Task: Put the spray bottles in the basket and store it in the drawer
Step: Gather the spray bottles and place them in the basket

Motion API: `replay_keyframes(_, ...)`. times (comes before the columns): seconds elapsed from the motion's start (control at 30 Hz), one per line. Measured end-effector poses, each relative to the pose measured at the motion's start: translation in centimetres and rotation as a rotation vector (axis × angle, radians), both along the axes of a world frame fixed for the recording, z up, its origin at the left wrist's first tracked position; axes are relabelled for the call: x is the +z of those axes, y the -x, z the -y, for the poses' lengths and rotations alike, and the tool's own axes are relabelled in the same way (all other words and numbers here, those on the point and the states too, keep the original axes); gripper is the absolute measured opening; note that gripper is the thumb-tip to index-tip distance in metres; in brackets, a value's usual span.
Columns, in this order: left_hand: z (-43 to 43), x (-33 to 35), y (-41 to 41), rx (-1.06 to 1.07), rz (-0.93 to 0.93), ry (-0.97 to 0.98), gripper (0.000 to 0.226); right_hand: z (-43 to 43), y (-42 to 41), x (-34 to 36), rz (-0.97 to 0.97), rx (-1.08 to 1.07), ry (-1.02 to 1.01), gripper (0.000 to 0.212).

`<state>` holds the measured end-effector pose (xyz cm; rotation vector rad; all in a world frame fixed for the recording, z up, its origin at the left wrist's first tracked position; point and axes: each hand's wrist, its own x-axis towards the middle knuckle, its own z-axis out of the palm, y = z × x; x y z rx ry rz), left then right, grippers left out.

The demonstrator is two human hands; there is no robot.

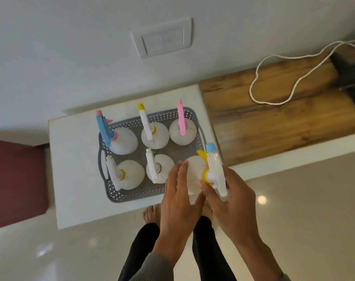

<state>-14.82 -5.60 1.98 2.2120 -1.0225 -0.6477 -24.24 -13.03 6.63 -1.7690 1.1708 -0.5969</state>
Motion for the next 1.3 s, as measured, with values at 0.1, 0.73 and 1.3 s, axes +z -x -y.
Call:
replay_keyframes(0.1,1.5,-0.6,0.5,0.056,0.030,-0.035,0.081,2.0,0.2,-1.2,-0.009,0.075,0.049,0.038)
replay_keyframes(0.73,5.2,-5.8,-1.7,0.024,0.032,-0.247,0.077,5.3,-2.8,-7.3,-0.114,0.188,-0.048,0.043)
replay_keyframes(1.3,4.8,-7.4,-2.5,0.073,-0.120,-0.103,0.069,5.0,-4.0,-8.6,-0.244,0.232,-0.057,0.047)
